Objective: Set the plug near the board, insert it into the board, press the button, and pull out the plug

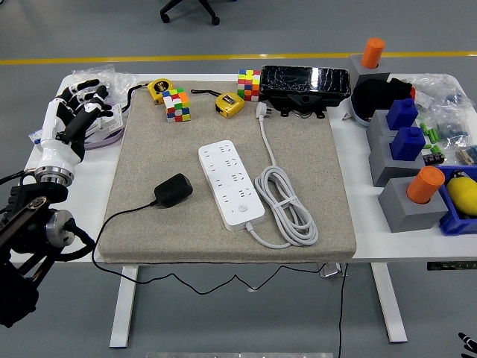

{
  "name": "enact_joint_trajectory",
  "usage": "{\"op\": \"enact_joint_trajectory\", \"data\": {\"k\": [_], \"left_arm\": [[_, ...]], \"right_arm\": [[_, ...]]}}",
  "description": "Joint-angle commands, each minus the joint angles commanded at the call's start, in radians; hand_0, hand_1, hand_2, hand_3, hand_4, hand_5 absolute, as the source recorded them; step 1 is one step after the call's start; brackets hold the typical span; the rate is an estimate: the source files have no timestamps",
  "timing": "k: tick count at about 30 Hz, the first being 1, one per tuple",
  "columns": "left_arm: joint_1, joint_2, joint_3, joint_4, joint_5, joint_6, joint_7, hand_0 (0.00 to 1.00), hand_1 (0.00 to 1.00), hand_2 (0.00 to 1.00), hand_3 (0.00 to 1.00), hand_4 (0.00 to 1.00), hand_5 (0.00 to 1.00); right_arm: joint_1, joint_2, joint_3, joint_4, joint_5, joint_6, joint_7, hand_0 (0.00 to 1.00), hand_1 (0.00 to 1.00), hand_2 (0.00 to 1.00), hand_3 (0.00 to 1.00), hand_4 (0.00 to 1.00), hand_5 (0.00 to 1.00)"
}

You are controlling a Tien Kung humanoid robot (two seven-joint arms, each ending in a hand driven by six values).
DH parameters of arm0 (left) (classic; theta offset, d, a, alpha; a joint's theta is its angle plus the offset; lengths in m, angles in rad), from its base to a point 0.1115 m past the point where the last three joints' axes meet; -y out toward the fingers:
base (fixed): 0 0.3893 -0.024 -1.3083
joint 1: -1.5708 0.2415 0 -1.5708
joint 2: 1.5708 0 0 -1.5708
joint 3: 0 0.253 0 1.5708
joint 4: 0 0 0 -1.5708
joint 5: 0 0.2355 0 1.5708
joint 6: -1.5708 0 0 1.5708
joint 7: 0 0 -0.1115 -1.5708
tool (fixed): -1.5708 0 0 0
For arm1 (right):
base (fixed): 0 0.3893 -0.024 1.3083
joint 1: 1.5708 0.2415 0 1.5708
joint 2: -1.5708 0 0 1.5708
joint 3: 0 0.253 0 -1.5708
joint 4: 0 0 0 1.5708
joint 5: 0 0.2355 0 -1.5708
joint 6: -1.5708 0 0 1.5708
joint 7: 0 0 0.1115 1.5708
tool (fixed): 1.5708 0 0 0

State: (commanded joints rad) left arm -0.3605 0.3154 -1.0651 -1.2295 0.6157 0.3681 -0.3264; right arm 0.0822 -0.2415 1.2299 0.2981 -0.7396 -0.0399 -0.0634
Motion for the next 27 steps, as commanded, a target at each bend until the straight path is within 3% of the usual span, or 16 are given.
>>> {"op": "enact_joint_trajectory", "data": {"k": [27], "left_arm": [[0.013, 0.002, -0.006, -0.027, 0.027, -0.015, 0.060, 0.369, 0.387, 0.484, 0.539, 0.714, 0.217]], "right_arm": [[-0.003, 0.007, -0.001, 0.001, -0.002, 0.002, -0.003, 0.525, 0.625, 0.608, 0.546, 0.883, 0.406]]}}
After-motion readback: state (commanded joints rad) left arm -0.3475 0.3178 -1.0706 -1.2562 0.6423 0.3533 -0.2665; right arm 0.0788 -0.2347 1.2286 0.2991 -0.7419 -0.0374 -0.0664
